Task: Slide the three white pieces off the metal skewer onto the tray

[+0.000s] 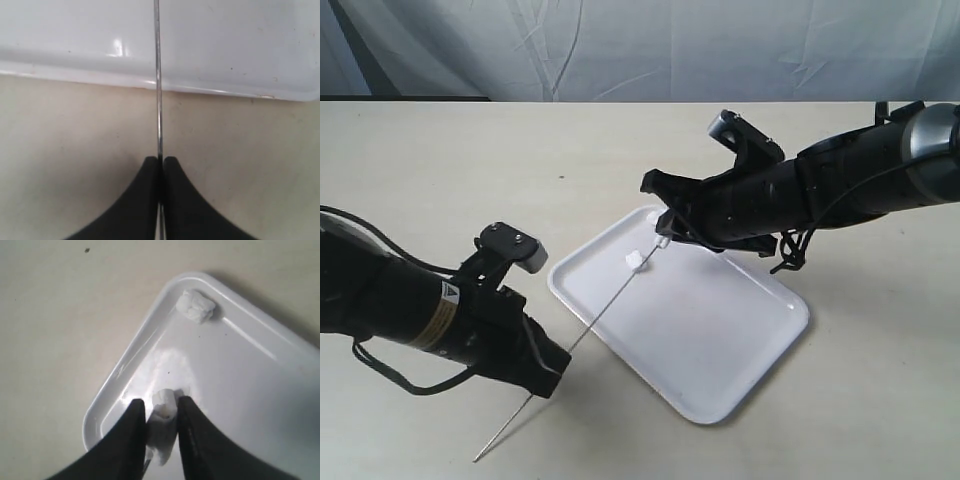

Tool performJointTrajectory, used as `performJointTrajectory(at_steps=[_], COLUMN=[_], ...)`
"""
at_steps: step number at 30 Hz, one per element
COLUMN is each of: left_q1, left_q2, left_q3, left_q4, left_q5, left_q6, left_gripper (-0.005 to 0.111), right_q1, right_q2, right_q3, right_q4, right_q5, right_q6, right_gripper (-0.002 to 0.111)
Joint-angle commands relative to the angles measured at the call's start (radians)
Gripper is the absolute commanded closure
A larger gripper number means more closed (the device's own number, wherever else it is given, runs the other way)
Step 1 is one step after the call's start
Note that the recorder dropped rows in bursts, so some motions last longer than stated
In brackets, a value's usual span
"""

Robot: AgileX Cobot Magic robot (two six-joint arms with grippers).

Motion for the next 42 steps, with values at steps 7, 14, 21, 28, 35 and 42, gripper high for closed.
performJointTrajectory(at_steps=[7,14,21,28,35,42], left_q1=[-0.004,-0.004,-0.004,-0.004,-0.004,-0.004], left_q2=[-0.096,-0.104,-0.108,-0.131,-0.126,-0.029], left_q3=[0.050,0.085,0.084,0.041,-0.027,-0.040], left_q4=[0.013,0.013,0.013,0.013,0.013,0.013], left_q5=[0.019,0.045,0.106,0.185,0.222,0.222], left_q6=[0.004,-0.009,-0.019,-0.032,-0.032,-0.029], left_gripper=[0.107,0.107,0.107,0.107,0.107,0.107], right_q1=[-0.004,-0.004,-0.004,0.002,0.058,0.058], right_q2=[0.003,0.003,0.003,0.054,0.113,0.093], right_q3=[-0.003,-0.006,-0.006,-0.002,-0.002,-0.002], right_q4=[0.020,0.030,0.014,-0.001,-0.024,-0.063], right_q5=[-0.074,-0.091,-0.083,0.037,0.063,0.089], right_q6=[-0.005,-0.007,-0.009,-0.006,-0.004,-0.004], right_gripper=[0.086,0.086,0.086,0.086,0.086,0.059])
